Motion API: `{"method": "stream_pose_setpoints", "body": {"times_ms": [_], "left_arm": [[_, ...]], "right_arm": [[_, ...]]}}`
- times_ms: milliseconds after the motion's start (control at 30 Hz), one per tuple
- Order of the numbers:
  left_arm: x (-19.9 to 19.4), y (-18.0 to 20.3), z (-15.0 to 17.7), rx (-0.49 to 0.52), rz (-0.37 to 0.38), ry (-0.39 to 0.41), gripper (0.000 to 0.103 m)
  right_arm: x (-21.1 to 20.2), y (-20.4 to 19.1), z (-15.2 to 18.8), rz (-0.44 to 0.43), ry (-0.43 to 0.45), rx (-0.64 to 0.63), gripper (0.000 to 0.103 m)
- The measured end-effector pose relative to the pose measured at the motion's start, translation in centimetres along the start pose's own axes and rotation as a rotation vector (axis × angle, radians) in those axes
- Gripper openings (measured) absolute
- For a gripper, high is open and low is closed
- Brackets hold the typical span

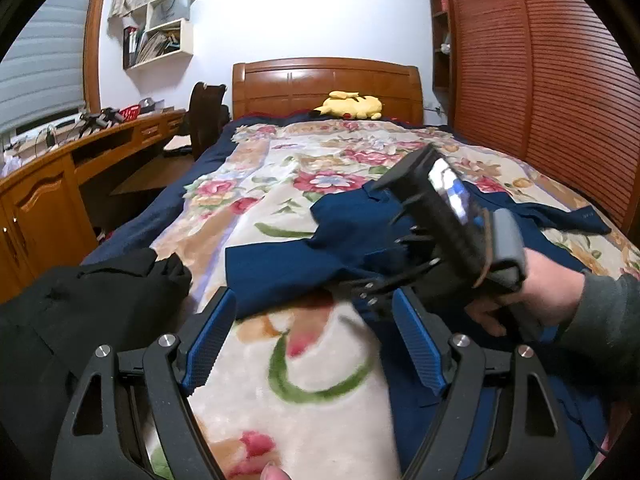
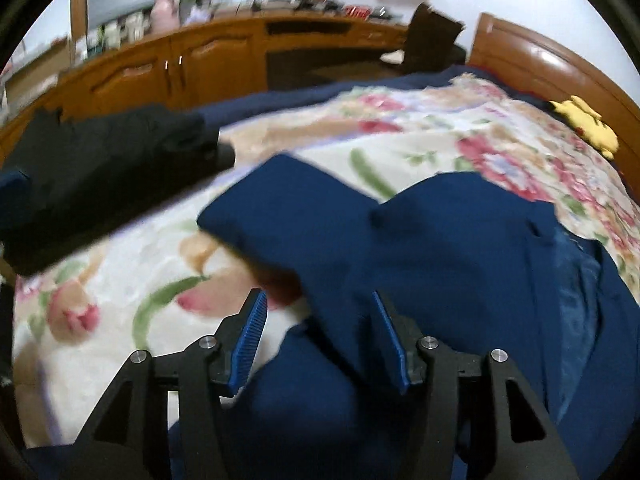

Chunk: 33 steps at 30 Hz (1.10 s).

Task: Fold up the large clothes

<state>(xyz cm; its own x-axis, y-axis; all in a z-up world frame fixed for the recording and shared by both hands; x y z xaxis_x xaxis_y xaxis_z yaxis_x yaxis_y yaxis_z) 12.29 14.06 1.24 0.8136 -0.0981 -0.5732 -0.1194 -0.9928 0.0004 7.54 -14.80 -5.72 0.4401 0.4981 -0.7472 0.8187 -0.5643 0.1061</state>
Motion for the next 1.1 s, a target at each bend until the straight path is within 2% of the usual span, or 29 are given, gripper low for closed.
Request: {"method": "stream_pose_setpoints", "body": {"times_ms": [33, 67, 100, 133, 167, 233, 300, 533, 667, 800, 867, 900, 967, 1033, 1067, 1100], "left_arm": [[0.0, -0.2, 0.1, -0.005, 0.004, -0.001, 0.081], [0.1, -0.4, 0.0, -0.008, 0.004, -0.002, 0.081], [0.2, -0.5, 0.0, -0.009, 0.004, -0.003, 0.081], [0.2, -0.5, 0.0, -0.009, 0.005, -0.004, 0.081], [0.2, -0.5, 0.1, -0.008, 0.006, -0.004, 0.081], [0.2, -0.5, 0.1, -0.004, 0.006, -0.006, 0.081], [0.3, -0.4, 0.0, -0.002, 0.010, -0.005, 0.081], [0.0, 1.2, -0.3, 0.001, 0.043, 0.004, 0.081], [-0.3, 3.7, -0.5, 0.027, 0.079, 0.012, 0.081], [-0.7, 6.7, -0.7, 0.060, 0.133, 0.018, 0.081], [-0.8, 7.9, -0.7, 0.079, 0.141, 0.022, 0.081], [-0.9, 8.5, -0.7, 0.090, 0.145, 0.024, 0.081], [-1.0, 9.7, -0.8, 0.103, 0.158, 0.026, 0.081], [-1.2, 10.5, -0.8, 0.109, 0.165, 0.028, 0.081], [-1.2, 10.7, -0.8, 0.110, 0.169, 0.028, 0.081], [-1.2, 10.9, -0.7, 0.112, 0.173, 0.028, 0.081]], "right_arm": [[0.9, -0.3, -0.2, 0.018, -0.021, -0.017, 0.055], [1.9, -0.4, -0.5, 0.033, -0.044, -0.022, 0.047], [2.7, -0.3, -0.8, 0.031, -0.059, -0.020, 0.034], [3.3, 0.0, -1.5, 0.032, -0.070, -0.018, 0.027], [3.5, 0.4, -2.0, 0.050, -0.074, -0.017, 0.006], [3.5, 0.5, -2.7, 0.048, -0.061, 0.000, 0.003], [1.8, 1.3, -2.9, 0.049, -0.008, 0.027, 0.003], [-6.7, 4.7, -2.2, 0.167, 0.200, 0.130, 0.002], [-12.6, 7.7, 1.0, 0.237, 0.283, 0.242, 0.002], [-16.5, 10.4, 7.0, 0.328, 0.270, 0.358, 0.002], [-16.8, 11.0, 10.4, 0.343, 0.227, 0.389, 0.004], [-16.6, 11.3, 11.8, 0.353, 0.194, 0.394, 0.011], [-15.9, 12.0, 14.7, 0.386, 0.122, 0.419, 0.017], [-15.6, 11.7, 16.9, 0.363, 0.084, 0.427, 0.030], [-15.6, 11.6, 17.9, 0.364, 0.066, 0.426, 0.042], [-15.9, 11.4, 18.6, 0.365, 0.061, 0.426, 0.049]]}}
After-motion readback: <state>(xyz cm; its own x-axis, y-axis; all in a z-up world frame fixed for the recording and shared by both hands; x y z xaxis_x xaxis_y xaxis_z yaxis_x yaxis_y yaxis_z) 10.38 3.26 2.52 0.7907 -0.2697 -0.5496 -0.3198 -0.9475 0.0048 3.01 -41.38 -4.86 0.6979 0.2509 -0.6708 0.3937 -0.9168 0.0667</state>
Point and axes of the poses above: each gripper's, at about its wrist camera, not at the fingertips, and x roughly the way its jaws point, y to its right, z to its underside, the point moved 5 cm from there along x, roughly the way its jaws point, and after that the axes turned 5 degrees about -y, right-handed, at the moved point
